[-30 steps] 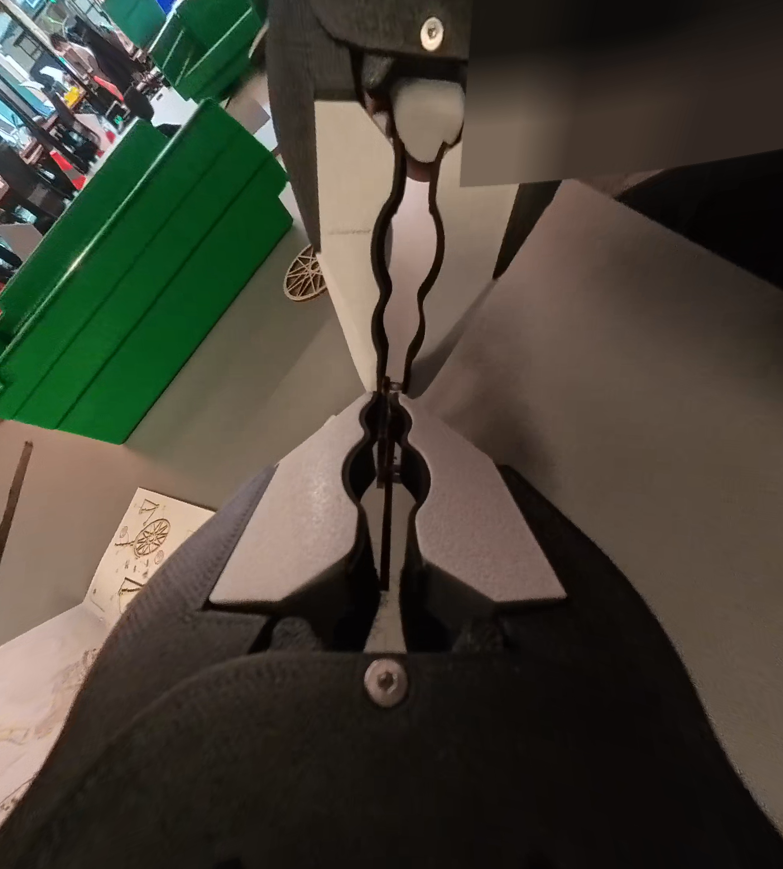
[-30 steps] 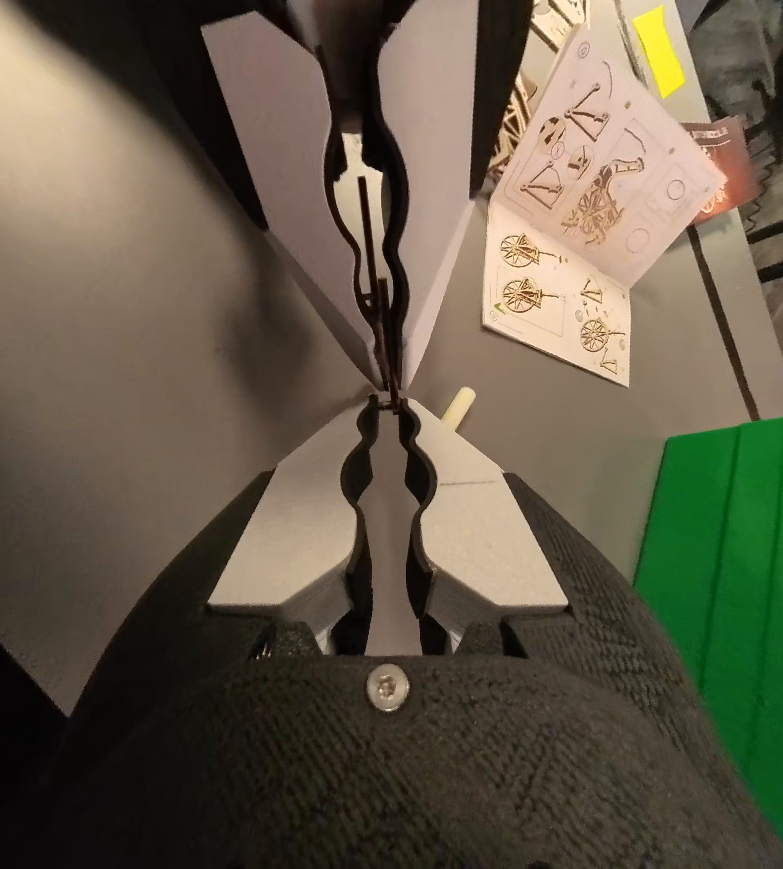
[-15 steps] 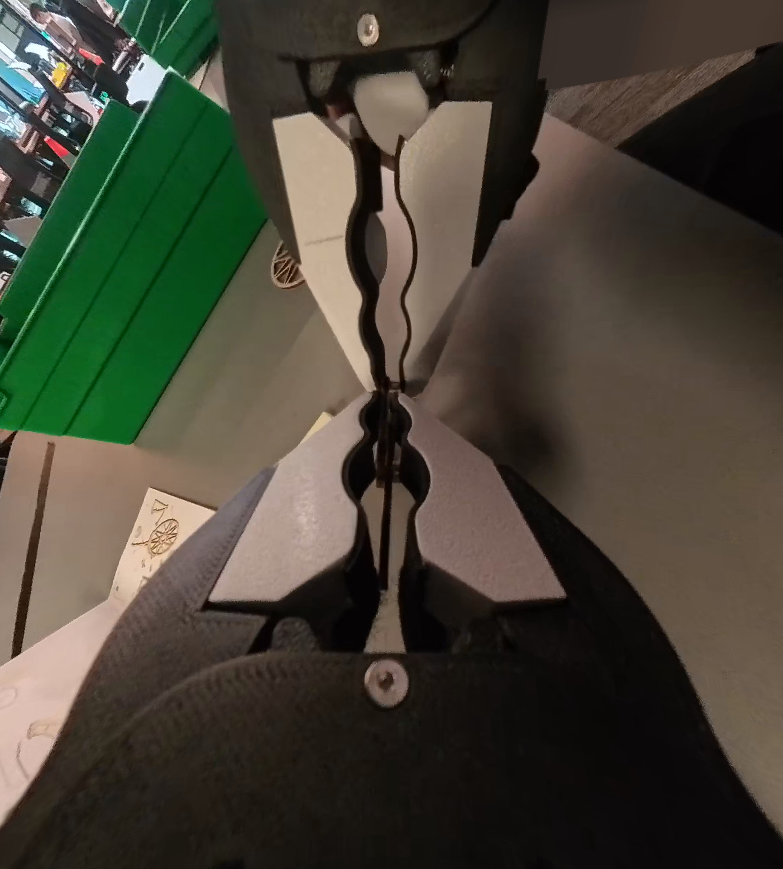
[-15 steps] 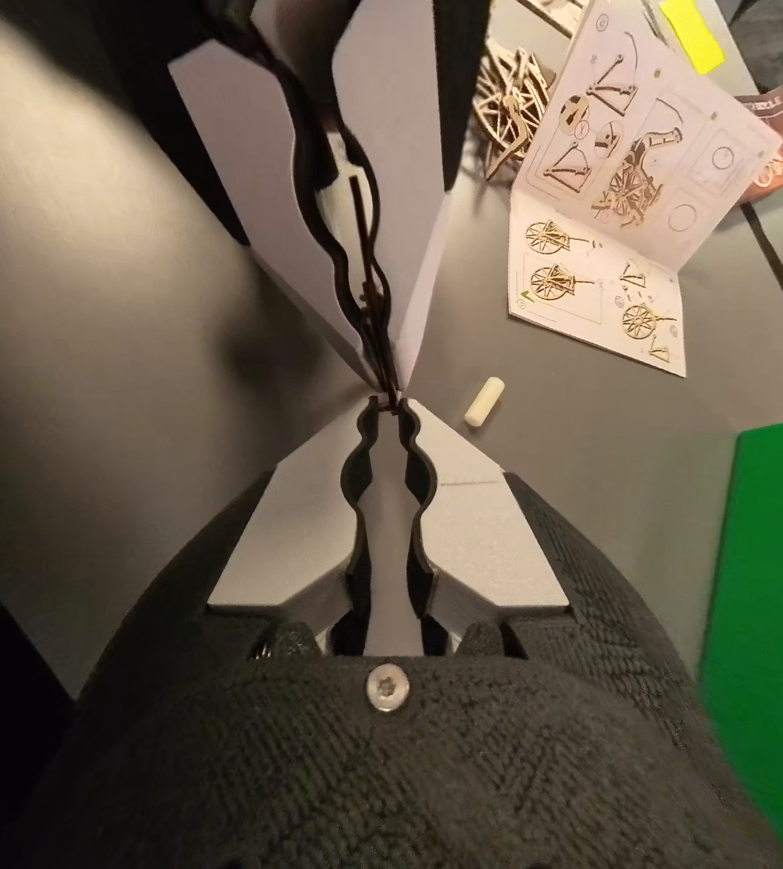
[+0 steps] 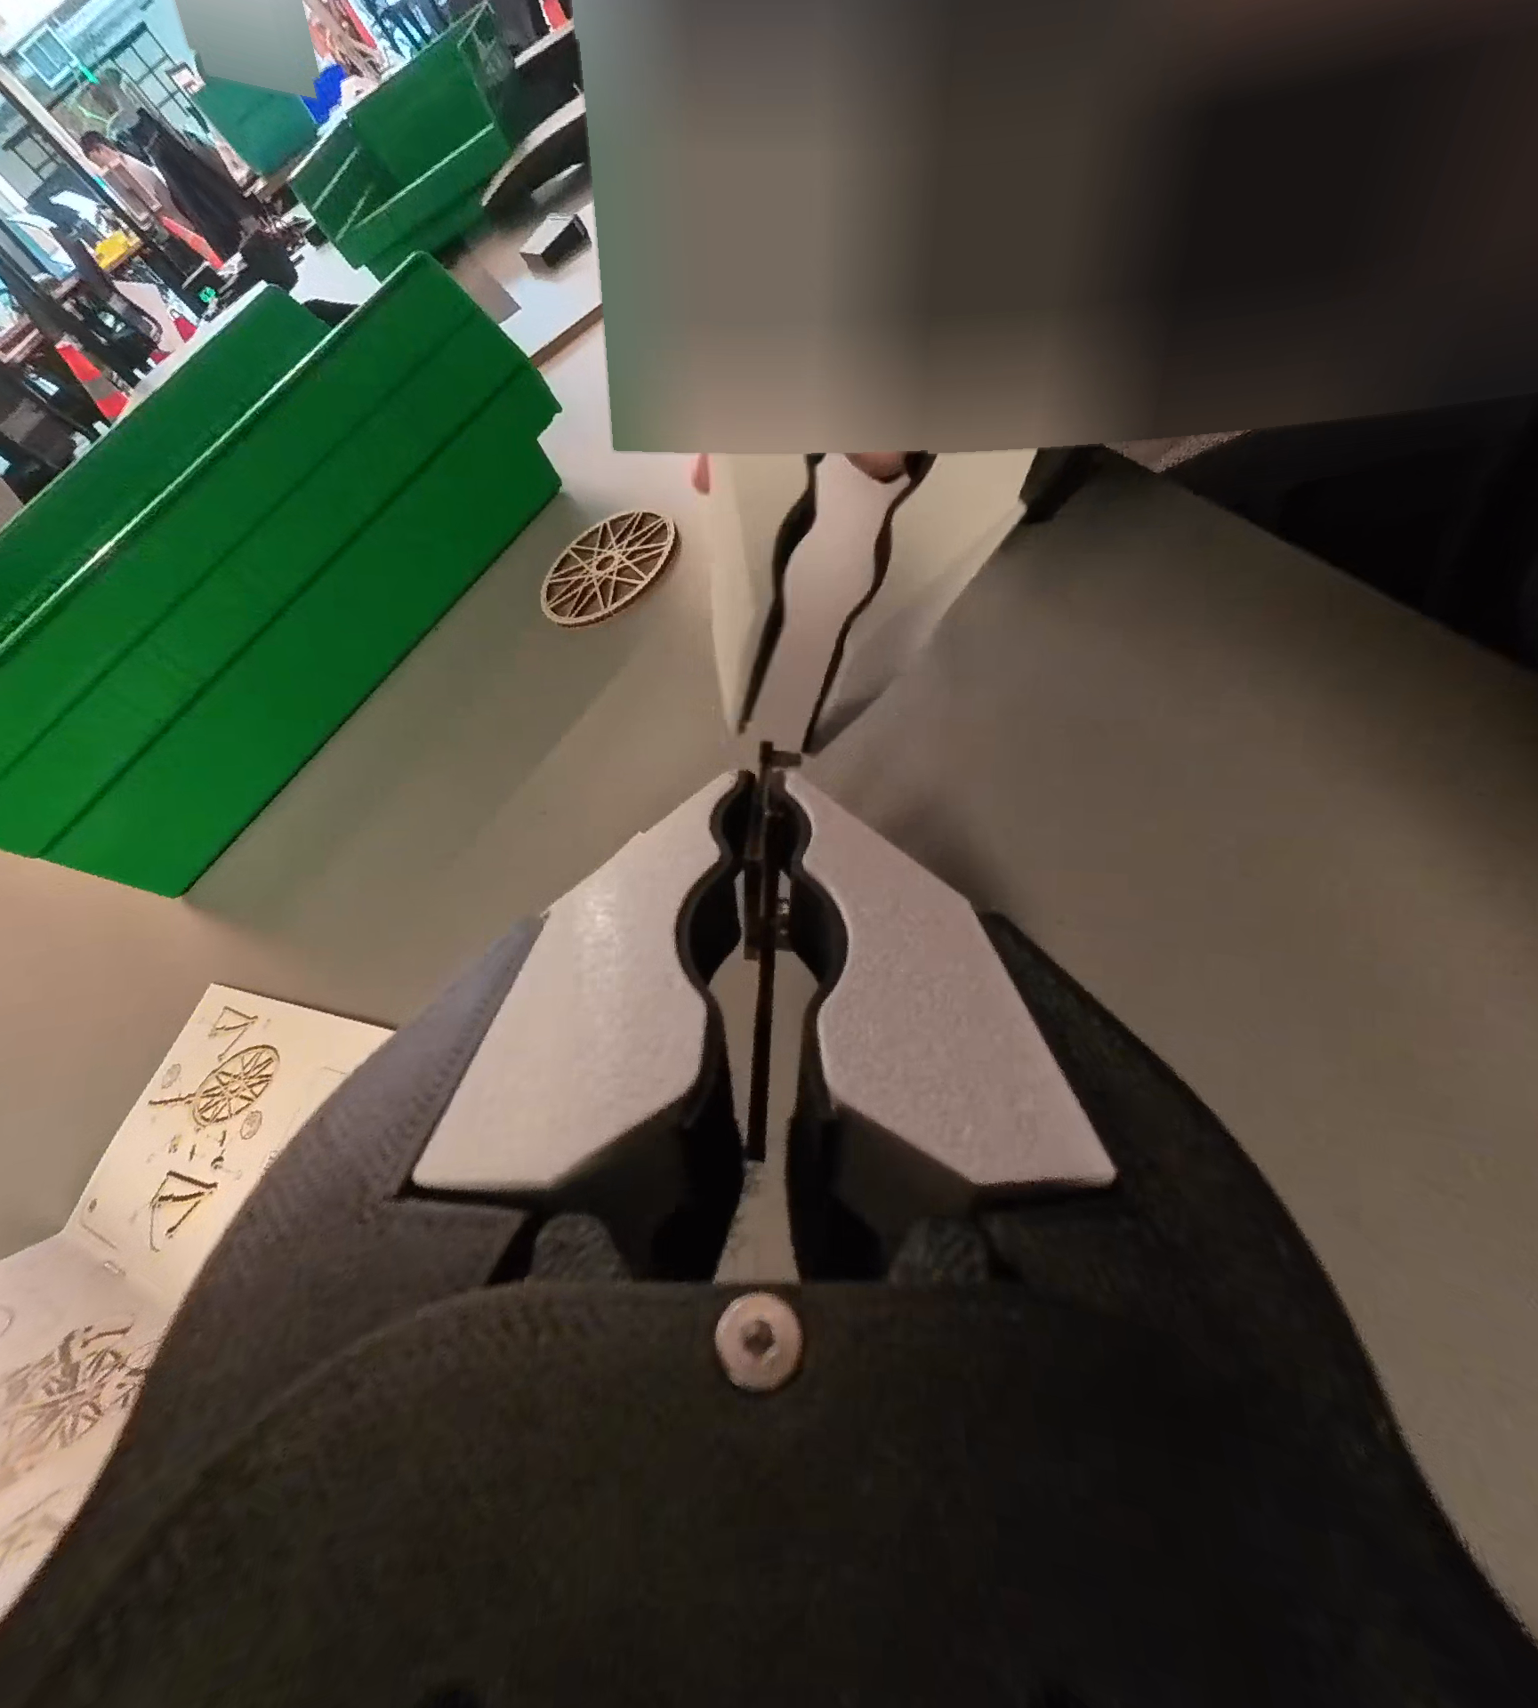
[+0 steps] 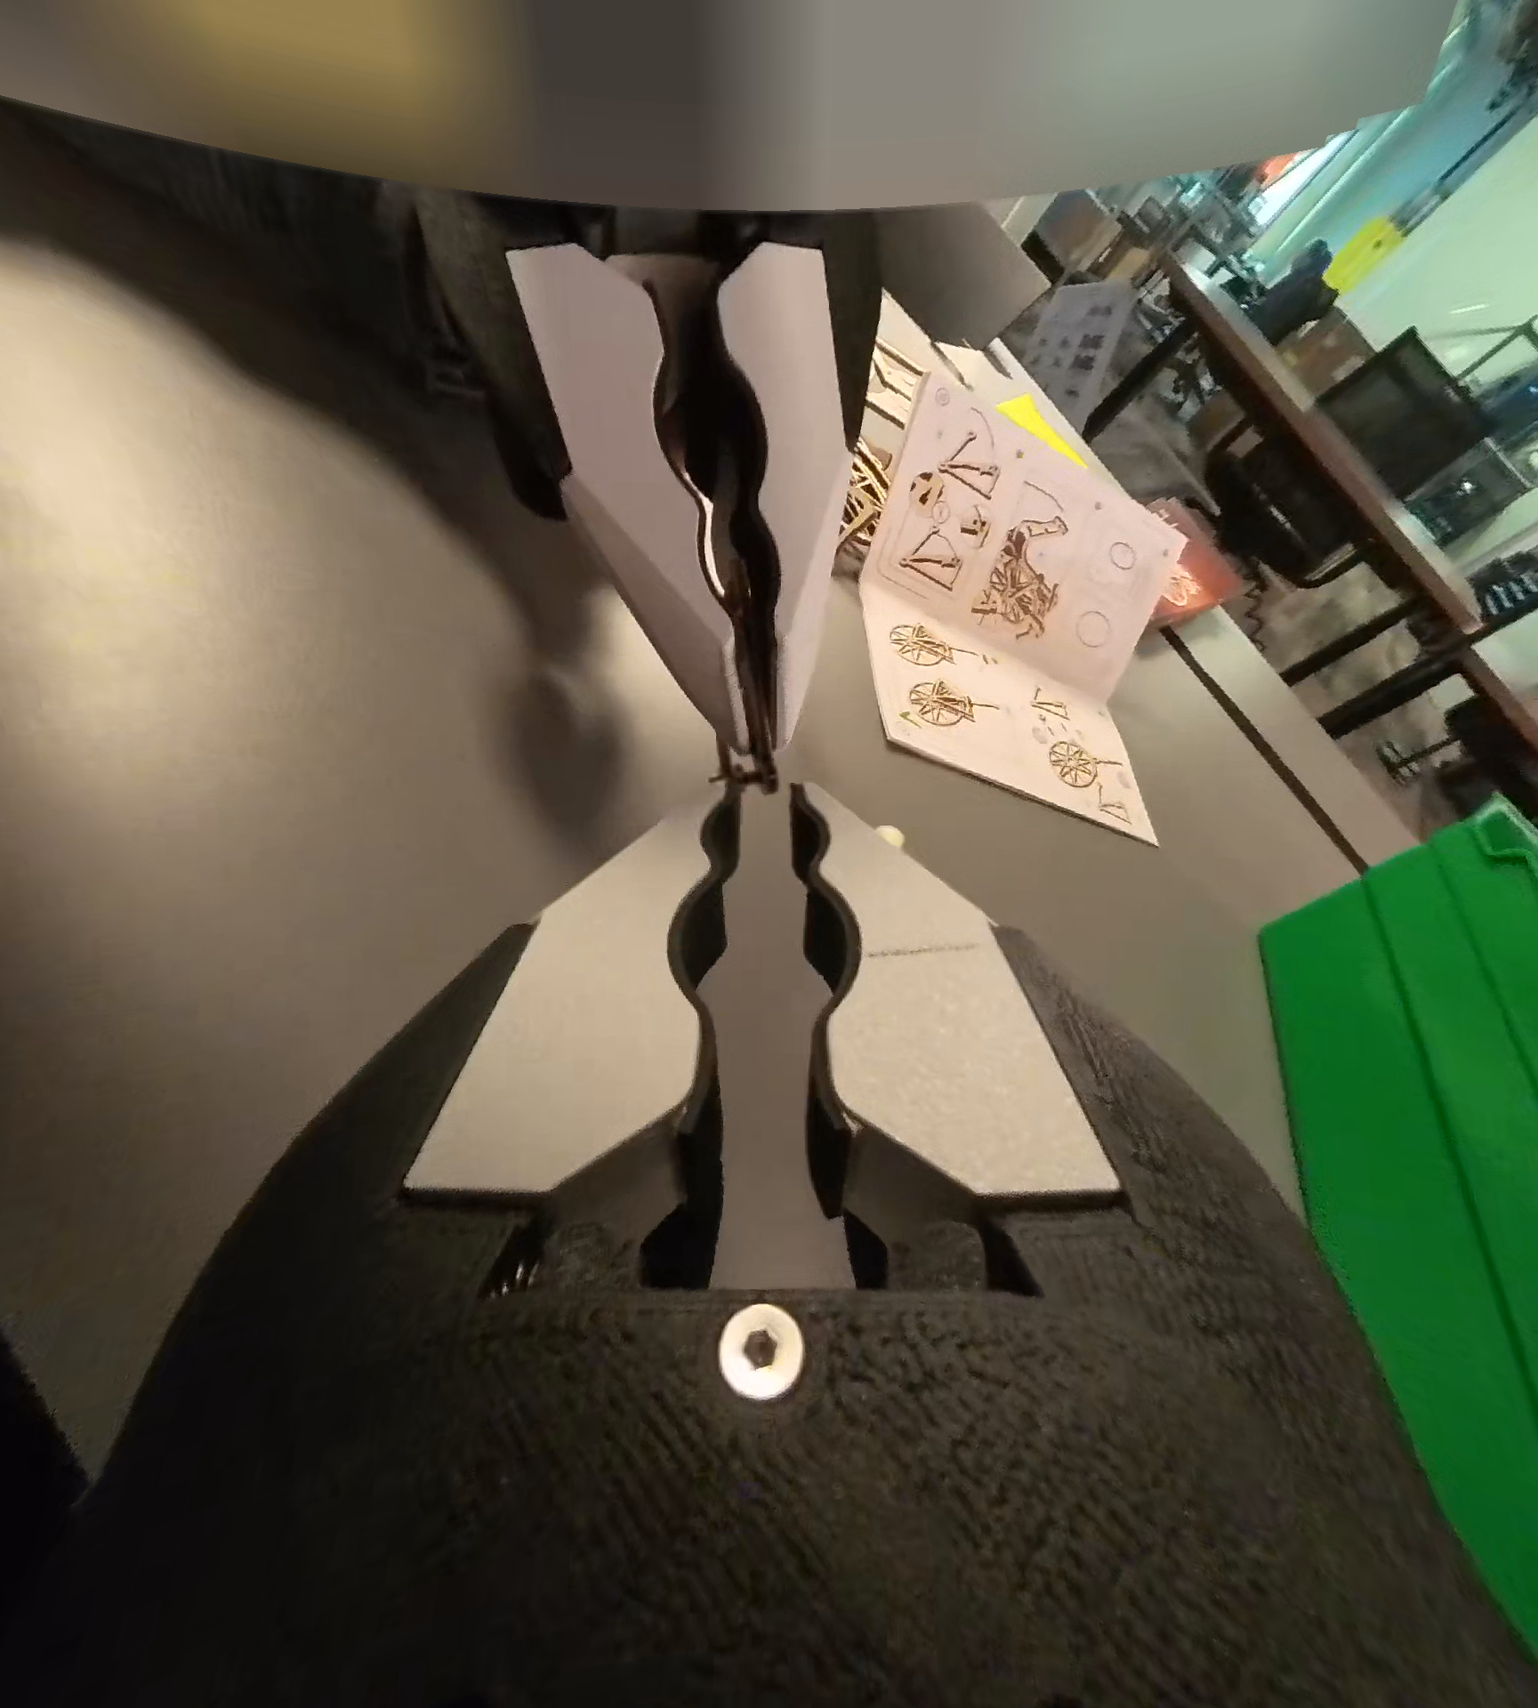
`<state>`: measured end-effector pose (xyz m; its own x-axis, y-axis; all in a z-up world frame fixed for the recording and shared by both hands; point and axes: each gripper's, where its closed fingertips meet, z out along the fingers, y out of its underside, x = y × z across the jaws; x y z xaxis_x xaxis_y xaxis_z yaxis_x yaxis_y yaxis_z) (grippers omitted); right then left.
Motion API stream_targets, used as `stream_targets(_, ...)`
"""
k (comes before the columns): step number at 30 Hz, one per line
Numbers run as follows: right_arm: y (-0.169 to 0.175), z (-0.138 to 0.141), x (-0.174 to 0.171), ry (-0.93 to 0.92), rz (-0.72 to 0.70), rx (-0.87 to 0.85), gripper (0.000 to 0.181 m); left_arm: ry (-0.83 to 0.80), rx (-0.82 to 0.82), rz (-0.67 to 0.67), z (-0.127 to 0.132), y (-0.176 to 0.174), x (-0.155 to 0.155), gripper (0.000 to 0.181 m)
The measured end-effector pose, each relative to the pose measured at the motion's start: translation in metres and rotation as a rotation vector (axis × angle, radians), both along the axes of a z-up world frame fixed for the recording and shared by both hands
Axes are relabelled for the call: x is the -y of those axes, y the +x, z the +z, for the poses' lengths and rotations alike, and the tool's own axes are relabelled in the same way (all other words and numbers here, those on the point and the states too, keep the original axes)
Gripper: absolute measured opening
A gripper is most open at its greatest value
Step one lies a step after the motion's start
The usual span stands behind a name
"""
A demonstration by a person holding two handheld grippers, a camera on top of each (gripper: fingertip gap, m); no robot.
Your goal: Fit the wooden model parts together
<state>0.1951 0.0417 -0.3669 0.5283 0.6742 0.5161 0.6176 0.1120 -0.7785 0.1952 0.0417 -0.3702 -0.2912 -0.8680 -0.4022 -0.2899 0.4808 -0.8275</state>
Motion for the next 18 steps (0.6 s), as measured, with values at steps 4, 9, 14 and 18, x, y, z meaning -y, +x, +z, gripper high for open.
stream_targets(4, -0.0004, -0.0029, 0.0017, 0.0, 0.019, 0.018, 0.007, -0.005, -0.005, -0.014, -0.001, -0.0002, 0.0021, 0.002)
stream_targets(9, -0.0037, -0.0048, 0.0031, -0.011, 0.047, 0.006, 0.011, -0.016, -0.012, -0.02, -0.0017, -0.0005, 0.0028, 0.002)
stream_targets(14, -0.004, -0.0048, 0.0023, 0.005, 0.045, 0.019, 0.008, -0.035, -0.014, -0.024, -0.0014, -0.0011, 0.0028, 0.002)
stream_targets(18, -0.0041, -0.0054, 0.0024, 0.002, 0.04, 0.018, 0.006, -0.058, -0.023, -0.027, -0.0019, -0.0015, 0.0036, 0.002)
